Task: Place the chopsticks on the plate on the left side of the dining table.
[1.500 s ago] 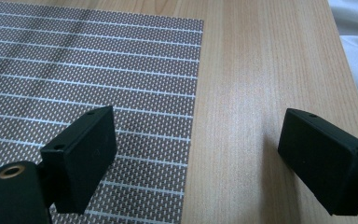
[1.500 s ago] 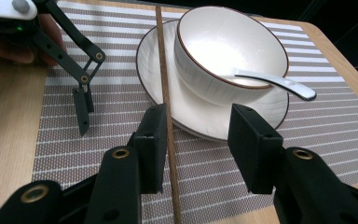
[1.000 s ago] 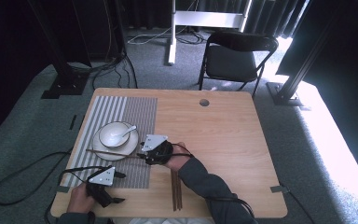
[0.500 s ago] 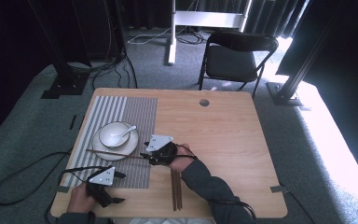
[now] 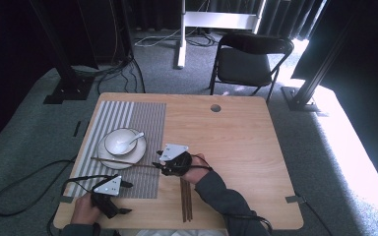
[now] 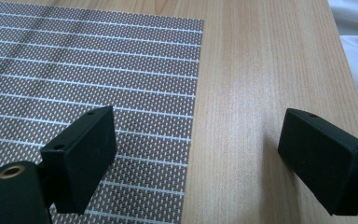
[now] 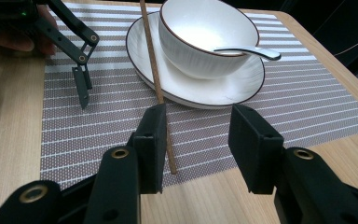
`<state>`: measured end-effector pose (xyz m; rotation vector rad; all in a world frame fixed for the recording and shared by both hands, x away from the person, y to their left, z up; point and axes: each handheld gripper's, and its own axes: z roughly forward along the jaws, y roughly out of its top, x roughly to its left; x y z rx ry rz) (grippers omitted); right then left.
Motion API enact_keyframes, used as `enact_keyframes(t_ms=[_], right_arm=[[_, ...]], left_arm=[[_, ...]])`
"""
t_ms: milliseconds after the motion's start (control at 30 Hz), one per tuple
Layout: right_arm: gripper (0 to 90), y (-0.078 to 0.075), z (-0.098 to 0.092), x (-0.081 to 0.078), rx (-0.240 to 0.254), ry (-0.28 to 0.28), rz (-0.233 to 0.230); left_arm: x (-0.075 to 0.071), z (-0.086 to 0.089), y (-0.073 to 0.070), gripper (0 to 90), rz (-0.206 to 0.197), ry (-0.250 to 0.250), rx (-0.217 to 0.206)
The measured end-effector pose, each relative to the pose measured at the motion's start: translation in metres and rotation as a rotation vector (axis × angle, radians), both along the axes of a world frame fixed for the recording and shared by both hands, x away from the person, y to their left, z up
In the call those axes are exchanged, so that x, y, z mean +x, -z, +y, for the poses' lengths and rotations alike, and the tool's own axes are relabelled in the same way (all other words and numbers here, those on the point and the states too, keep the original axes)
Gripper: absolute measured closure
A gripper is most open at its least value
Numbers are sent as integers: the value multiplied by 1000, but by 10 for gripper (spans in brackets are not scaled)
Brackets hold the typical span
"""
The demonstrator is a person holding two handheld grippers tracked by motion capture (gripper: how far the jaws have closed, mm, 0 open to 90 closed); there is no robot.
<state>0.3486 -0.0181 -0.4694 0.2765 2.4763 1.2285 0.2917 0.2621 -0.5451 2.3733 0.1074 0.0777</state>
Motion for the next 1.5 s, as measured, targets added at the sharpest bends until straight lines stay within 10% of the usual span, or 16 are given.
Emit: enact_keyframes(t_ms=[1500], right_arm=[[561, 8, -29, -9, 6, 44, 15]], left_arm=[[0, 0, 0, 117, 0, 0, 0]])
